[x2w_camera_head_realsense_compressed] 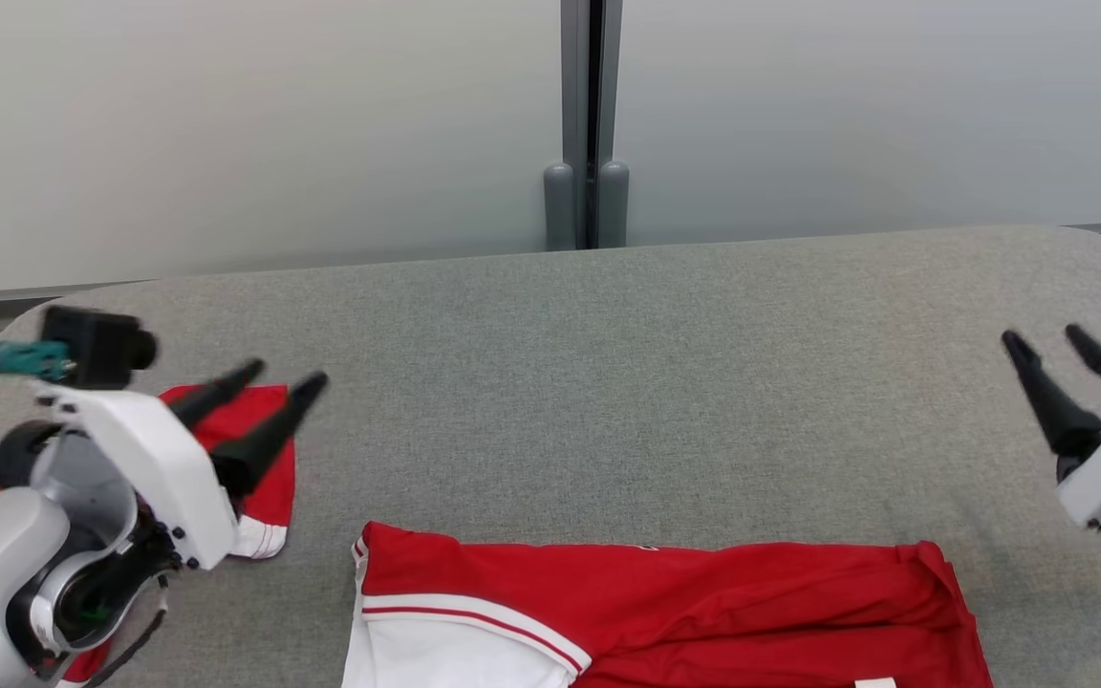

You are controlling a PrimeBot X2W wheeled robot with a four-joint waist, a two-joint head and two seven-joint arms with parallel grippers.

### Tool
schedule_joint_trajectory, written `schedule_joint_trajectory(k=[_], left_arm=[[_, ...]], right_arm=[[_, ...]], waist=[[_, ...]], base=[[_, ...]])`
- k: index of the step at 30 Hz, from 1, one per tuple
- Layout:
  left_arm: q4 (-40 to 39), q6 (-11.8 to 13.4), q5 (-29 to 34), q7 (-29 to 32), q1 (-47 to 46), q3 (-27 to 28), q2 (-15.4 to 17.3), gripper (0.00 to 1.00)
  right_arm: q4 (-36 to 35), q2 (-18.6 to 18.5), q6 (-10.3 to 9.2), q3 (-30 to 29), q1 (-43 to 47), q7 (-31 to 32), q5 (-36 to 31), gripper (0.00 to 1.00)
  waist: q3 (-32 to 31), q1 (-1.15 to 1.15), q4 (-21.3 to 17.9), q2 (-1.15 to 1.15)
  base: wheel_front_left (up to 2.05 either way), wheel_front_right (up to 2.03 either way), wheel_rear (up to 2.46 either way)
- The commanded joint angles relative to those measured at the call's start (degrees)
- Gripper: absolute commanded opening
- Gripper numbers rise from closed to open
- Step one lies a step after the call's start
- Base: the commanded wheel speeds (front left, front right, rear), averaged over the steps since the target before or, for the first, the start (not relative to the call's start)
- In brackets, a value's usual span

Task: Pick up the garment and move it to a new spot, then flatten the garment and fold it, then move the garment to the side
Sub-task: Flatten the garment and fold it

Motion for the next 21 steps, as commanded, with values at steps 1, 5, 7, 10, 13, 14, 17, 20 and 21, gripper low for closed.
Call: schedule_joint_trajectory(k=[1,5,7,10,13,14,17,20,21], left_arm=[[0.01,1.08,0.81,-2.19,1.31,0.75,0.24,1.0],[-0.65,7.16,4.89,-16.48,6.6,3.86,-0.82,1.0],[-1.11,9.61,6.04,-21.49,9.68,5.29,-1.72,1.0],[-1.39,12.69,8.82,-23.83,15.06,10.12,-4.29,1.0],[-2.4,14.45,15.86,-23.91,22.31,21.06,-10.21,1.0],[-2.81,14.73,19.34,-23.93,24.98,24.58,-12.14,1.0],[-4.26,13.76,28.21,-23.89,31.76,33.48,-18.57,1.0],[-4.85,11.64,34.92,-23.89,37.04,39.24,-24.33,1.0],[-4.67,10.7,36.25,-23.89,38.26,40.58,-25.86,1.0]], right_arm=[[0.22,0.63,0.01,-1.85,0.89,-0.48,-0.93,1.0],[-1.68,6.73,0.01,-17.4,7.81,-0.44,-8.54,1.0],[-3.94,10.15,0.01,-24.95,12.26,-0.46,-13.29,1.0],[-8.11,15.32,0.01,-32.98,19.24,-0.48,-19.62,1.0],[-11.79,19.09,0.01,-37.18,24.8,-0.48,-24.27,1.0],[-12.6,19.88,0.01,-38.0,26.25,-0.48,-25.76,1.0],[-14.16,21.68,0.01,-39.55,29.41,-0.48,-28.82,1.0],[-14.83,22.37,0.01,-39.99,31.12,-0.25,-30.45,1.0],[-14.99,22.54,0.01,-40.03,31.45,0.17,-30.86,1.0]], waist=[[-0.02,0.0,0.05,0.0],[0.11,0.0,0.73,0.0],[0.21,0.0,1.13,0.0],[0.43,0.0,1.49,0.0],[0.7,0.0,1.61,0.0],[0.75,0.0,1.59,0.0],[0.86,0.0,1.64,0.0],[1.14,0.0,1.54,0.0],[1.26,0.0,1.47,0.0]], base=[[0.0,0.0,0.0],[0.0,0.0,0.0],[0.0,0.0,0.0],[0.0,0.0,0.0],[0.0,0.0,0.0],[0.0,0.0,0.0],[0.0,0.0,0.0],[0.0,0.0,0.0],[0.0,0.0,0.0]])
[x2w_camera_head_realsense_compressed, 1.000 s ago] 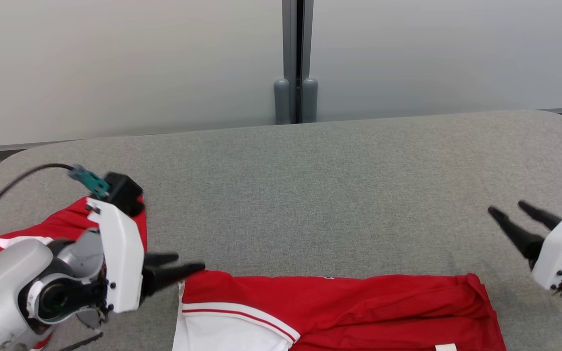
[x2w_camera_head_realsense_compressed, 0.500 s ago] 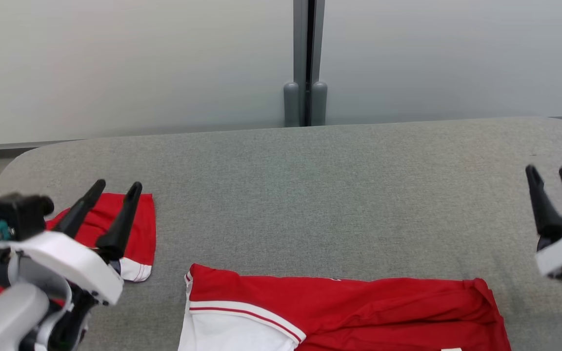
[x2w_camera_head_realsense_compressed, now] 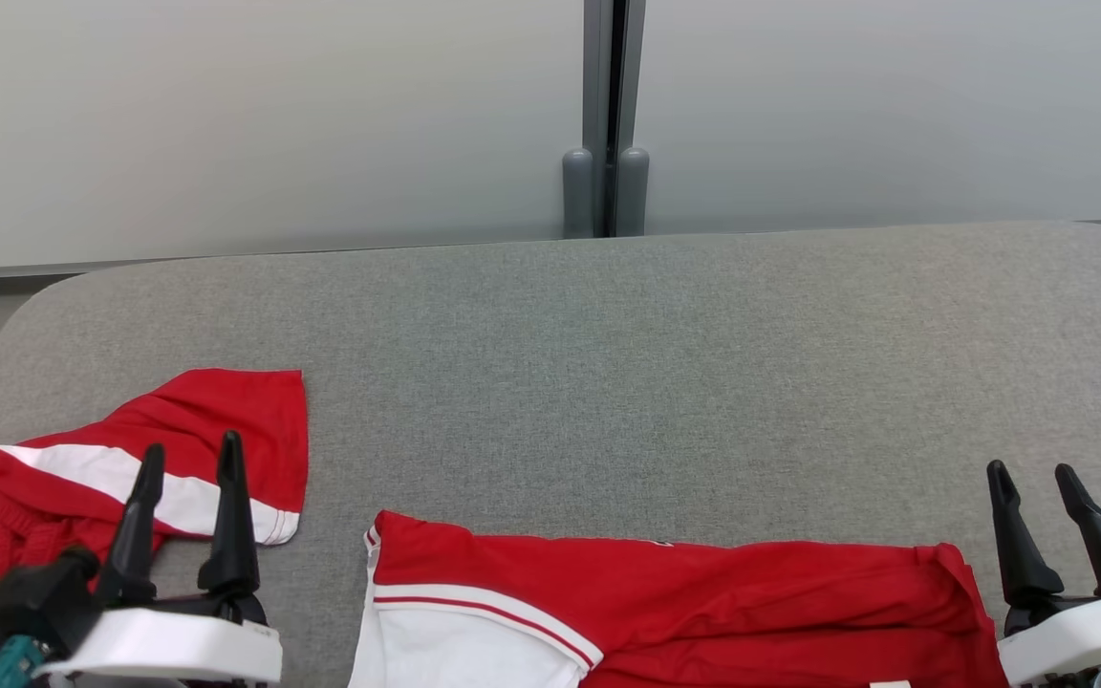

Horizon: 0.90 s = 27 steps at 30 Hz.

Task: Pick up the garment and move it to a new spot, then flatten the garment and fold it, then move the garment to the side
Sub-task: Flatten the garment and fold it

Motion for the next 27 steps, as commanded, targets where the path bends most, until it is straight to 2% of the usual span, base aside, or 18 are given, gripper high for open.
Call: schedule_joint_trajectory(k=[1,5,13,18,27], left_arm=[[0.37,-2.05,2.57,-0.06,1.97,2.32,-2.6,1.0],[2.02,-6.35,6.94,-0.06,3.41,5.54,-7.32,1.0],[5.63,-12.31,11.78,-0.07,3.28,8.7,-12.71,1.0],[7.19,-14.56,13.66,-0.07,2.79,9.94,-14.56,1.0],[8.98,-16.72,15.77,-0.07,2.15,11.09,-16.32,1.0]], right_arm=[[-0.53,0.05,0.01,-0.25,0.74,0.74,-0.77,1.0],[-0.26,0.5,0.01,0.03,1.42,3.08,-1.53,1.0],[4.95,2.26,0.01,-0.62,2.48,9.8,-1.18,1.0],[9.06,3.73,0.01,-1.23,1.93,12.28,-0.37,1.0],[17.33,6.51,0.01,-0.73,-0.46,16.6,4.09,1.0]], waist=[[0.26,0.0,-0.15,0.0],[0.59,0.0,-0.33,0.0],[1.23,0.0,-0.19,0.0],[1.48,0.0,0.0,0.0],[1.8,0.0,0.4,0.0]], base=[[0.0,0.0,0.0],[0.0,0.0,0.0],[0.0,0.0,0.0],[0.0,0.0,0.0],[0.0,0.0,0.0]])
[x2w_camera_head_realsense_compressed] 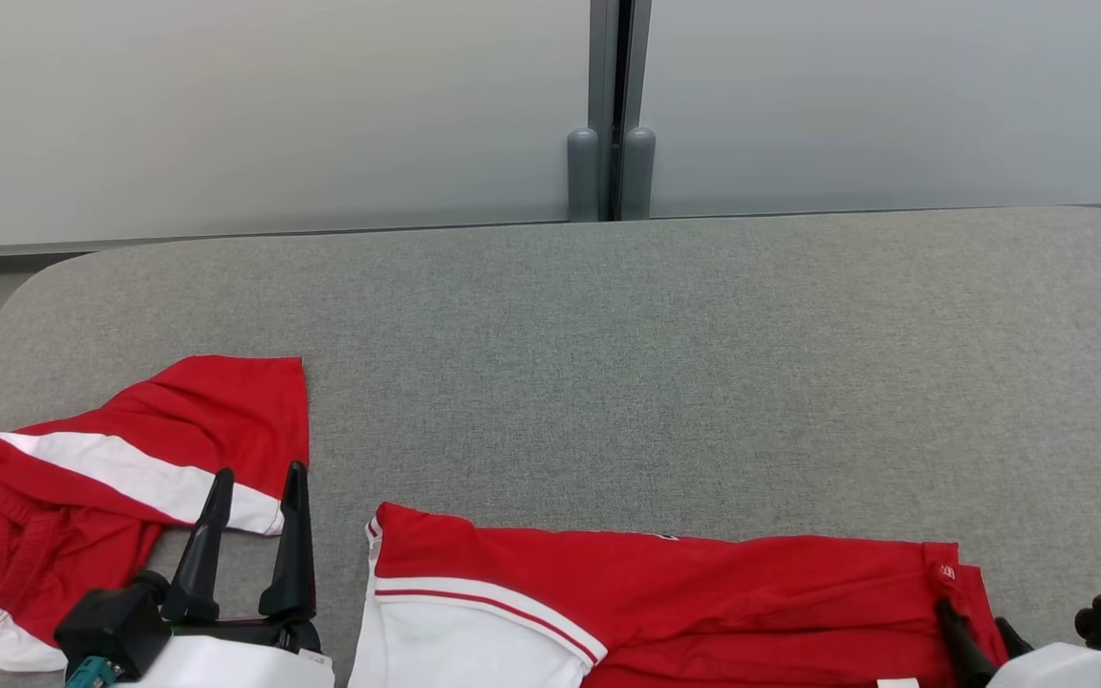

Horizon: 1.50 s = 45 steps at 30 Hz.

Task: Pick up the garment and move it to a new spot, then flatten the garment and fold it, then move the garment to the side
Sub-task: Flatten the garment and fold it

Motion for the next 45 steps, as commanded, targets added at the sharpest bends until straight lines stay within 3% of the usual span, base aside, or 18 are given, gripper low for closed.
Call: schedule_joint_trajectory(k=[1,5,6,7,8,19,28,31,36,45], left_arm=[[0.19,-0.42,0.48,-0.07,-0.9,0.39,0.11,1.0],[0.67,-0.92,1.12,-0.07,-0.98,0.51,-0.25,1.0],[0.75,-1.06,1.23,-0.07,-0.98,0.55,-0.29,1.0],[0.83,-1.12,1.45,-0.07,-0.99,0.59,-0.35,1.0],[0.91,-1.13,1.63,-0.07,-1.01,0.59,-0.39,1.0],[1.05,-1.59,2.37,-0.07,-0.54,0.74,-0.94,1.0],[0.69,-1.81,2.9,-0.07,-0.27,1.48,-1.26,1.0],[0.58,-1.8,3.14,-0.07,-0.13,1.81,-1.44,1.0],[0.69,-1.79,4.05,-0.07,0.21,2.69,-2.11,1.0],[1.62,-2.73,4.42,-0.07,1.03,3.69,-3.25,1.0]], right_arm=[[1.25,0.73,0.01,0.78,-0.35,1.24,1.23,1.0],[3.11,1.72,0.06,3.76,-0.94,3.12,3.54,1.0],[2.98,1.92,0.08,4.59,-1.15,3.15,4.22,0.47],[2.73,1.94,0.08,5.27,-1.26,2.84,5.0,0.16],[2.51,1.8,0.08,5.88,-1.28,2.5,5.74,0.0],[-1.45,-3.82,0.05,7.29,-4.63,-4.57,12.03,0.0],[1.81,-11.03,0.01,2.66,-8.77,-7.17,10.33,0.0],[1.88,-11.86,0.01,1.96,-9.46,-7.1,9.63,0.0],[-2.23,-12.06,0.02,2.63,-9.64,-6.17,7.11,0.0],[-19.03,-6.1,0.01,4.96,-3.82,-1.23,2.46,0.0]], waist=[[0.0,0.0,0.05,0.0],[0.01,0.0,0.28,0.0],[0.02,0.0,0.35,0.0],[0.02,0.0,0.43,0.0],[-0.01,0.0,0.5,0.0],[-0.42,0.0,-0.5,0.0],[-1.0,0.0,-1.22,0.0],[-1.2,0.0,-1.16,0.0],[-1.54,0.0,-0.57,0.0],[-2.48,0.0,0.81,0.0]], base=[[0.0,0.0,0.0],[0.0,0.0,0.0],[0.0,0.0,0.0],[0.0,0.0,0.0],[0.0,0.0,0.0],[0.0,0.0,0.0],[0.0,0.0,0.0],[0.0,0.0,0.0],[0.0,0.0,0.0],[0.0,0.0,0.0]])
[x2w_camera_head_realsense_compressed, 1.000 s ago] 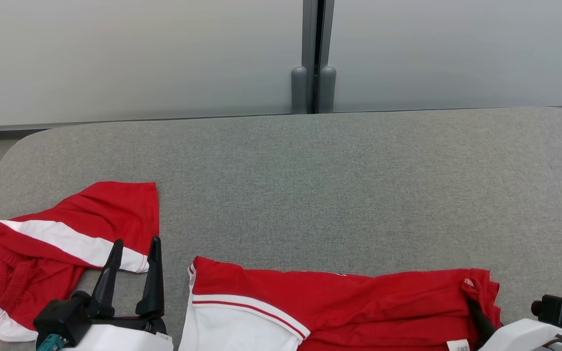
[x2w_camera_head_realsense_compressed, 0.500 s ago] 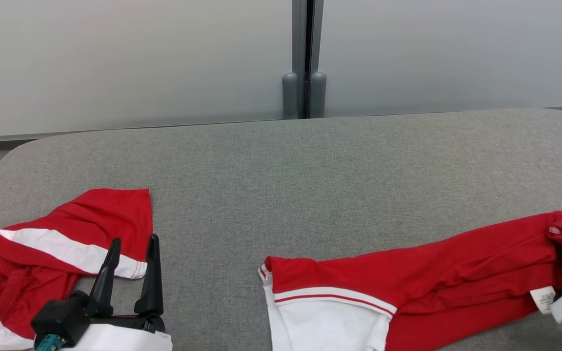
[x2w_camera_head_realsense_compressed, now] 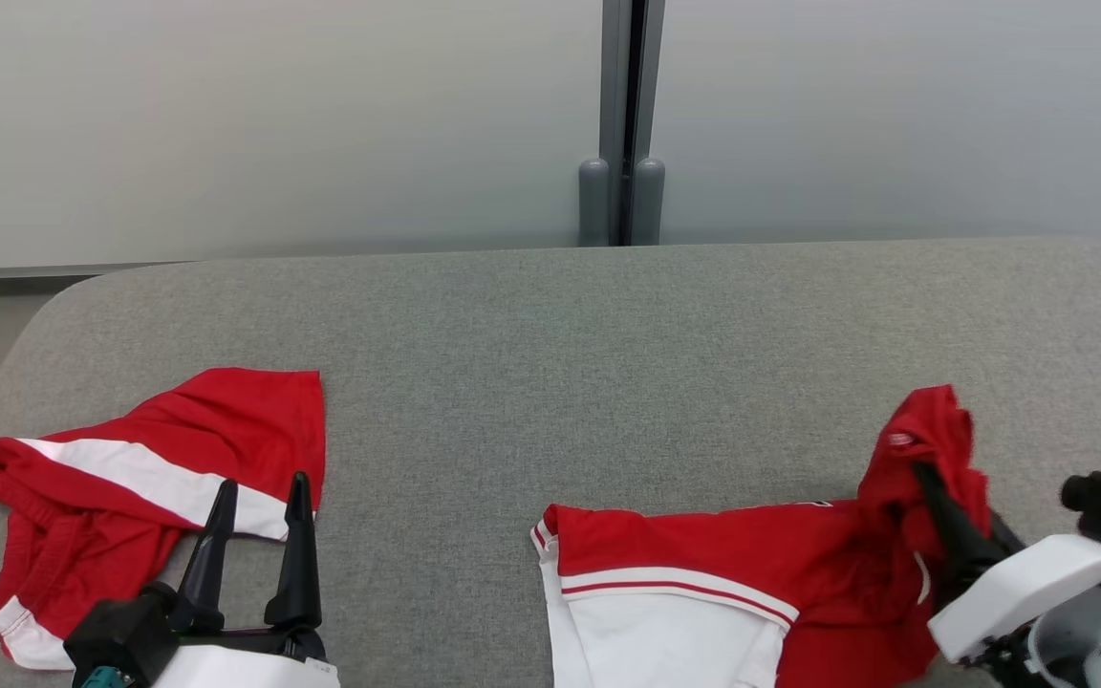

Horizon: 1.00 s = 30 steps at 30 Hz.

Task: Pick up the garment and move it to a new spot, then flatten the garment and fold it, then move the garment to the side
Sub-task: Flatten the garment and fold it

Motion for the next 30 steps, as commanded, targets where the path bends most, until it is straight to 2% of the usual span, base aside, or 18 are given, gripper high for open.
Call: schedule_joint_trajectory(k=[1,5,9,17,30], left_arm=[[0.04,-0.2,0.5,-0.07,0.36,0.3,0.24,1.0],[0.19,-0.7,0.71,-0.07,-0.45,0.15,-0.01,1.0],[0.72,-1.23,1.31,-0.07,-1.67,-0.1,-0.12,1.0],[2.23,-1.93,1.44,-0.07,-3.18,-0.32,-0.26,1.0],[3.77,-2.68,1.63,-0.07,-4.21,0.05,-0.37,1.0]], right_arm=[[-1.15,0.47,0.01,0.33,0.79,0.71,-0.39,0.0],[-6.33,4.07,0.01,3.92,2.53,4.76,-0.6,0.0],[-7.22,6.64,0.02,8.43,3.03,7.32,-1.23,0.0],[-1.67,10.57,0.02,17.11,-0.3,9.01,-1.4,0.0],[7.63,13.4,0.02,24.46,-4.52,6.51,2.28,0.0]], waist=[[0.02,0.0,0.18,0.0],[0.86,0.0,0.93,0.0],[2.01,0.0,2.19,0.0],[3.42,0.0,3.78,0.0],[3.47,0.0,5.03,0.0]], base=[[0.0,0.0,0.0],[0.0,0.0,0.0],[0.0,0.0,0.0],[0.0,0.0,0.0],[0.0,0.0,0.0]])
